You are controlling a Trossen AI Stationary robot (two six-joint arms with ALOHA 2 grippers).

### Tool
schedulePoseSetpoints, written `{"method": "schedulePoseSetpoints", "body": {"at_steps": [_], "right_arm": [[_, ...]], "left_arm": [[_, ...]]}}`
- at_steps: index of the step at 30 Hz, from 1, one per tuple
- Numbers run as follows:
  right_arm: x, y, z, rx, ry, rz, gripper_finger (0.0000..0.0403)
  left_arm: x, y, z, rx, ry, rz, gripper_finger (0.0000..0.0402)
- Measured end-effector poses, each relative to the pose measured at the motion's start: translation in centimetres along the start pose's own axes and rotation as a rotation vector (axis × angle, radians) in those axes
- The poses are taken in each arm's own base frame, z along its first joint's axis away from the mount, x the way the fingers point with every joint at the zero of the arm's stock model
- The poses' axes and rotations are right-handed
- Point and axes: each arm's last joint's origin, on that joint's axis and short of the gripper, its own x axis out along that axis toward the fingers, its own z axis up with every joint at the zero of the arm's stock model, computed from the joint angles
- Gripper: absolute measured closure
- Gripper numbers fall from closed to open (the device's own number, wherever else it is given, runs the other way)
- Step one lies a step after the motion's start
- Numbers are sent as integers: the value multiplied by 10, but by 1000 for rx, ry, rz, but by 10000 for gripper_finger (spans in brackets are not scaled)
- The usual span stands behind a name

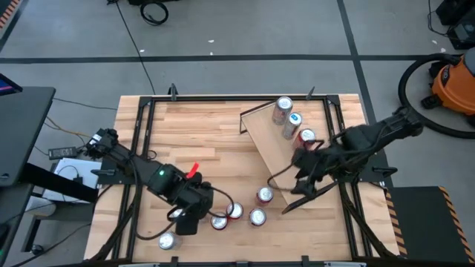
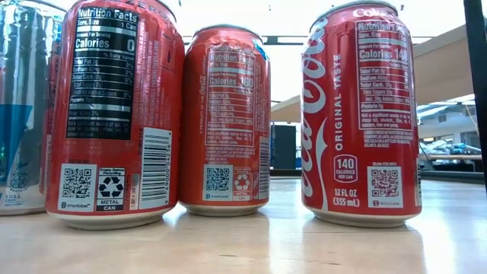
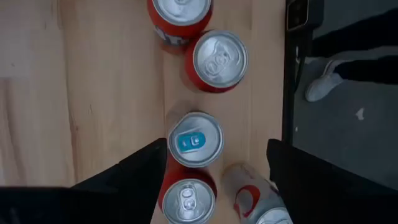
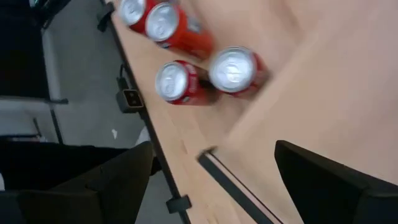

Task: Place canned beverage on shelf
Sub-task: Put the blue soda can on the shelf aligned with the other blue soda can

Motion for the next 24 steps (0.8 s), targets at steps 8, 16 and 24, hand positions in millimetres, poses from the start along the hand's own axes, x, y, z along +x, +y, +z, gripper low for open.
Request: {"method": "schedulePoseSetpoints", "body": {"at_steps": [8,16,24], "right_arm": [[15,31,3,-124,-16,-66,56],[6,53,15,-190,-78,-119,56],[7,56,17,-208,-90,-127,56]], "left_arm": [[25,-9,-16,167,56,28,115],[46,-8,-18,139,16,49,114],[47,-5,-16,134,-30,123,56]]}}
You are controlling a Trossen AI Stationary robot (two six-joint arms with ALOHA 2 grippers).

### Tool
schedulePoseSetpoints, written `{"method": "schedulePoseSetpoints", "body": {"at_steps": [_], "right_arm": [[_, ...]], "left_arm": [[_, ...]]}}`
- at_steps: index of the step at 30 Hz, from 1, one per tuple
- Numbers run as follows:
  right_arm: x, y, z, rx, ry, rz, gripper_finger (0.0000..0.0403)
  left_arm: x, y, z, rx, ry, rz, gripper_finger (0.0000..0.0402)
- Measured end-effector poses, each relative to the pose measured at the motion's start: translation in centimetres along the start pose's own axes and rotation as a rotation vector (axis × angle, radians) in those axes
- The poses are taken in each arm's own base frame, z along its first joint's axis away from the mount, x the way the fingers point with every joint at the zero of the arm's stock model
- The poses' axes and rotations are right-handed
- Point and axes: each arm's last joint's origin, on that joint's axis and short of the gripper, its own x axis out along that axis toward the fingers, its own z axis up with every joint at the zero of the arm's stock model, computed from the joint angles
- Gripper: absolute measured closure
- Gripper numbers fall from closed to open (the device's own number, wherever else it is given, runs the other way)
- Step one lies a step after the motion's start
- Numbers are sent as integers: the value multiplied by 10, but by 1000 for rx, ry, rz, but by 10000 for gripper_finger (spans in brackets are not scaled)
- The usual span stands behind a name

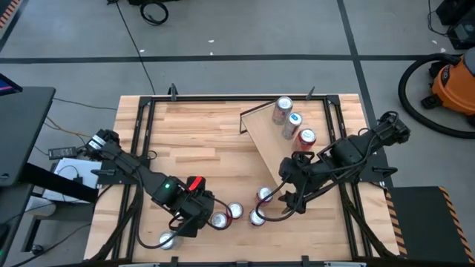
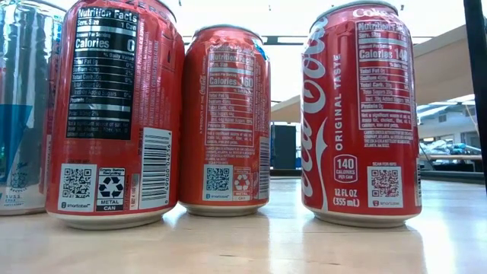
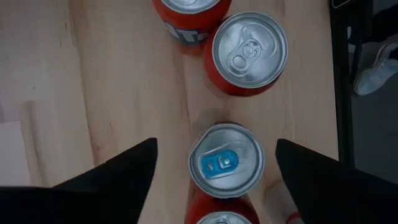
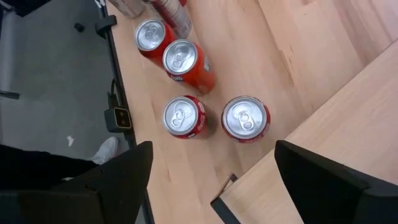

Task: Place canned beverage on shelf
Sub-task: Put the blue soda can on the shelf aligned with the other blue soda can

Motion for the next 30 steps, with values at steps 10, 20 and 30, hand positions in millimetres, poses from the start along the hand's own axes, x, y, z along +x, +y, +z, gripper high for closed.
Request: {"method": "schedulePoseSetpoints", "body": {"at_steps": [10,20,30], "right_arm": [[0,-1,1,-2,-19,-15,56],[0,-1,1,-1,-38,-29,56],[0,-1,1,-19,-38,-31,56]], "left_arm": [[8,-11,1,62,6,-33,4],[43,-18,-2,131,152,22,5],[48,-17,-1,119,163,30,47]]}}
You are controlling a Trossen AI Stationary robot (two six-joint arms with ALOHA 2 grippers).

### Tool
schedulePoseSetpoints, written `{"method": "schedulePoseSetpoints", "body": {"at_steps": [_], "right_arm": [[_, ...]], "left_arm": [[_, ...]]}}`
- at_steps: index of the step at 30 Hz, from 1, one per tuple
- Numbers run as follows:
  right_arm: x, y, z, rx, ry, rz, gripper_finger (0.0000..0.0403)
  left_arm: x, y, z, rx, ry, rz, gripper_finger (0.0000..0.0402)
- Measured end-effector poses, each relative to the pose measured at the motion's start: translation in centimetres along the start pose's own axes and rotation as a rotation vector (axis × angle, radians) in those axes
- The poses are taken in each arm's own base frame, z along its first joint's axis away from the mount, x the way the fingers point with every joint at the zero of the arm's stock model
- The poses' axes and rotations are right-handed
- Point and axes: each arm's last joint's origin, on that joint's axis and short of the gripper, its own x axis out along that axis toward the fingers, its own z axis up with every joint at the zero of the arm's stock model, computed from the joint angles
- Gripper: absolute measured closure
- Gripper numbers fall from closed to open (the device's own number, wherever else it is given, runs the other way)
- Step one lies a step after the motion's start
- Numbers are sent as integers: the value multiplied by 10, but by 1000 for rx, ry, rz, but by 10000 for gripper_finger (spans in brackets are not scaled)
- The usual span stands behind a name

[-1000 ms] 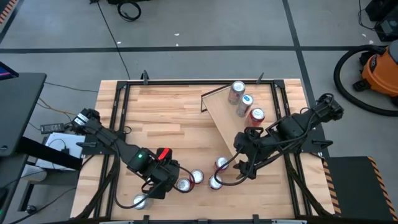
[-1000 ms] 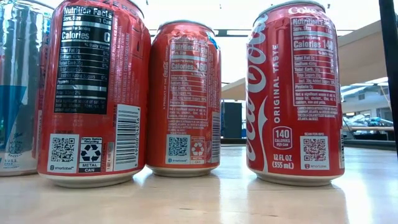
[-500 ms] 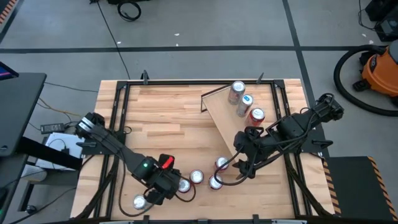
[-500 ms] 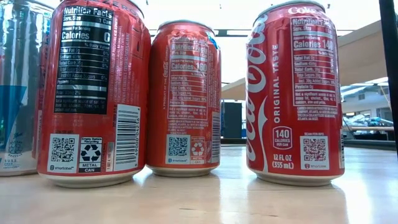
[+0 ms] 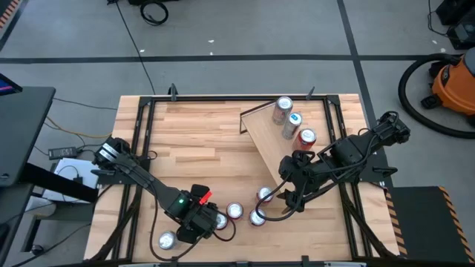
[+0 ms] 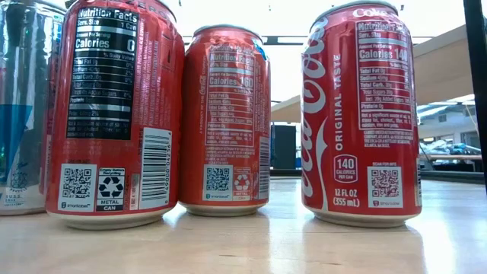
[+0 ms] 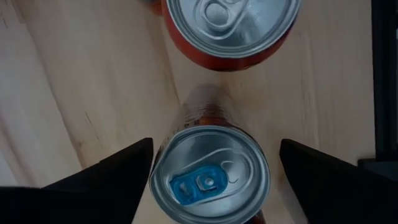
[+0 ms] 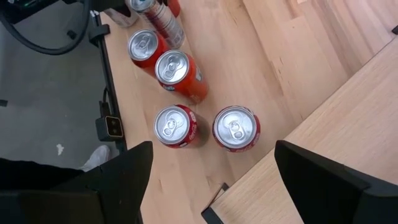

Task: Place canned beverage on shelf
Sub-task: Put the blue soda can on the shelf aligned with the other blue soda can

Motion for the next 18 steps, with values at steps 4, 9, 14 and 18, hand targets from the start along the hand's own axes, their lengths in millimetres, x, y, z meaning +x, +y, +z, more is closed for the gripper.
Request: {"method": "schedulePoseSetpoints", "body": {"at_steps": [4,9,14,18], "right_arm": [[0,0,0,-14,-5,-5,56],[0,-2,1,-24,-10,-26,56],[-2,-12,4,11,-4,-61,56],[-12,-22,8,51,-39,-72,56]], "left_arm": [[0,5,0,-50,13,7,85],[2,22,1,-144,63,42,143],[3,45,5,-243,83,61,162],[3,62,8,-294,86,76,154]]}}
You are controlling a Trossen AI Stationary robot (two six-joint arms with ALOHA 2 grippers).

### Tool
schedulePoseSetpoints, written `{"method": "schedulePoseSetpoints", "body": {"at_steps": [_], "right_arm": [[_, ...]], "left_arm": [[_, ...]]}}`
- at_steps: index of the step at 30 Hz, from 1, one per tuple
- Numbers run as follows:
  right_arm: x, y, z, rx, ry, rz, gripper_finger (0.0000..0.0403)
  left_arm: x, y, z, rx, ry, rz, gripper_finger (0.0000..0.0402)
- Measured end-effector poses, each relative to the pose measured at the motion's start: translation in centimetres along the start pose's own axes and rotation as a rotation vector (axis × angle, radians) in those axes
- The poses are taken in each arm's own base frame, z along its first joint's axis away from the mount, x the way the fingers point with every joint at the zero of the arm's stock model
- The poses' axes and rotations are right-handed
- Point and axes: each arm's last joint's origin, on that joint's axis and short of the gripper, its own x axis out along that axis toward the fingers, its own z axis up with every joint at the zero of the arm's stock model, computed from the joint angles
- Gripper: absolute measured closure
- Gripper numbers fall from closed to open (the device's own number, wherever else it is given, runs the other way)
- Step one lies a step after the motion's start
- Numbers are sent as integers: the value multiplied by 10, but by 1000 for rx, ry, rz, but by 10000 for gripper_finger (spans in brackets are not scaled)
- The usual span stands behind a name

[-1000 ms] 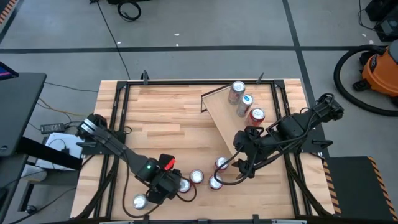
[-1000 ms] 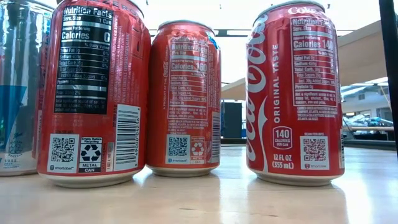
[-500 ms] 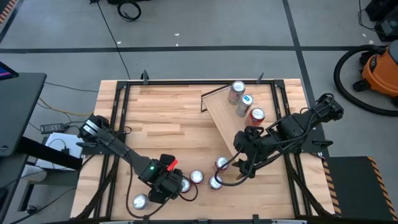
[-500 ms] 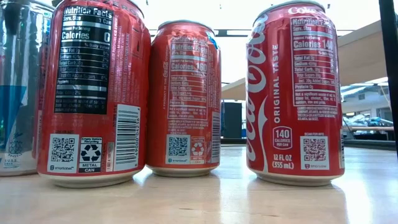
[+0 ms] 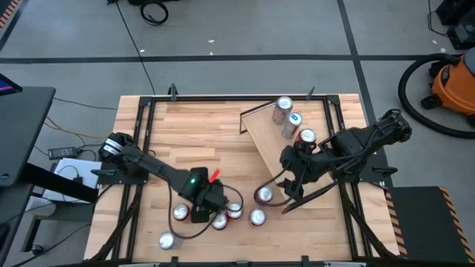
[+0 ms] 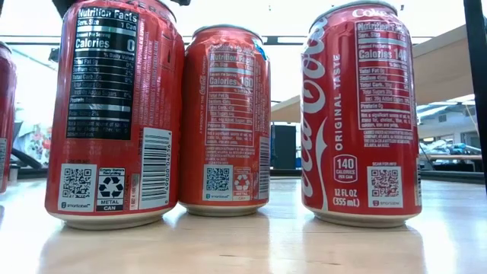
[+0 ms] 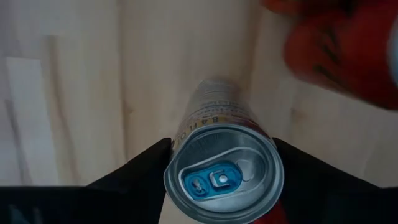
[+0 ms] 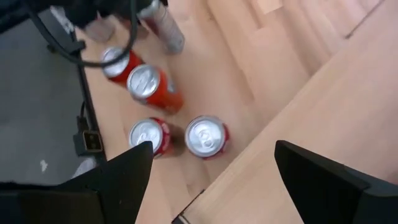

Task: Place canned beverage on shelf
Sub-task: Put the blue soda can on the shelf aligned with the other blue soda can

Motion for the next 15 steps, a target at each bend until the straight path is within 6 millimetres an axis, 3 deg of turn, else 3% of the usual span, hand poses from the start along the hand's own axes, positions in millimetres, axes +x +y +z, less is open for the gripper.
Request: {"method": "schedulePoseSetpoints", "body": {"at_steps": [7,15], "right_arm": [[-35,-33,4,159,-159,-145,56],[-59,-50,4,192,-262,-129,56]], "left_arm": [[-4,25,16,-81,-40,43,148],[-6,56,38,-208,-121,31,150]]}}
